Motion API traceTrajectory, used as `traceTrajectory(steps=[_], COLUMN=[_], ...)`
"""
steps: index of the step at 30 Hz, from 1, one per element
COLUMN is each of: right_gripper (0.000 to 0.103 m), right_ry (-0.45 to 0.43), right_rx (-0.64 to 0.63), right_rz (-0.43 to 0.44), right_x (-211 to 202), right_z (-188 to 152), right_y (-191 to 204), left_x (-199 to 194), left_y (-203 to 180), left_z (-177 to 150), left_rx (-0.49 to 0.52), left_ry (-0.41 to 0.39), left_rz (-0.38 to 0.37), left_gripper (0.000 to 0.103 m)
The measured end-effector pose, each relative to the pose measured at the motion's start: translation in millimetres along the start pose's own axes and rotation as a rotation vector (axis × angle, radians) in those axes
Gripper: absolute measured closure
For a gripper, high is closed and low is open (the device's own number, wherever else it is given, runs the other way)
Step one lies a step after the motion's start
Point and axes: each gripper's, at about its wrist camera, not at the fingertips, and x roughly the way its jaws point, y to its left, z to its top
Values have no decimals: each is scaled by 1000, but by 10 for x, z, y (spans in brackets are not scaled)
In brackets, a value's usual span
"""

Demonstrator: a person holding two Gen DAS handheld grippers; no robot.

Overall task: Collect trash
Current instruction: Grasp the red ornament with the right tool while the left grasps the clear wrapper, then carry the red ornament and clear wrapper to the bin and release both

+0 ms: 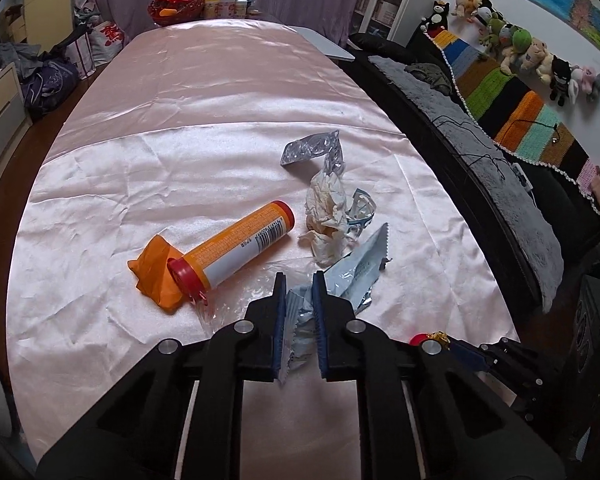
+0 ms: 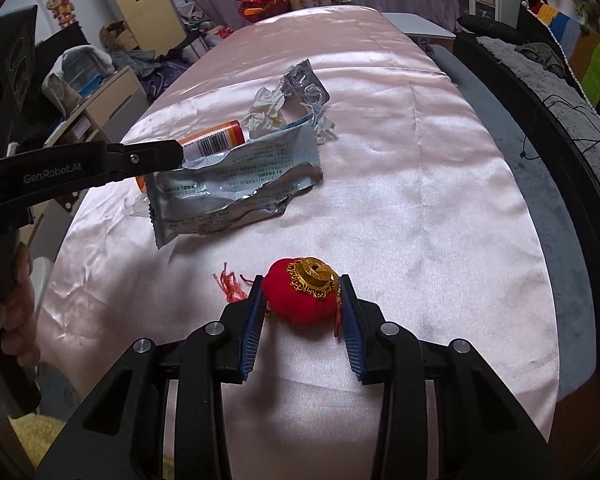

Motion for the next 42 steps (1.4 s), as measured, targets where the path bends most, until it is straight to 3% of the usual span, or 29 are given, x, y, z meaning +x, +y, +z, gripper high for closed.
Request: traceTrajectory(steps=[11, 15, 23, 33, 42], right_gripper=[66, 66, 66, 66, 66], right_ry=[-54, -72, -88, -46, 48], right_rx=[-10, -23, -40, -42, -41], right_rz=[-9, -16, -20, -18, 3], right_x=[-528, -752, -1139, -1288, -1070], right_z=[-165, -286, -622, -1087, -1436], right_y=[85, 139, 187, 204, 246], left_x=[-764, -1089, -1505, -1601, -1186], left_y=[-83, -93, -137, -209, -235], left_z=[-335, -598, -1262, -2026, -2482], left_rx=[-9, -15, -38, -54, -55], left_ry=[-72, -88, -74, -15, 93], left_rz=[27, 73, 95, 115, 146], left_gripper=[92, 92, 92, 92, 92])
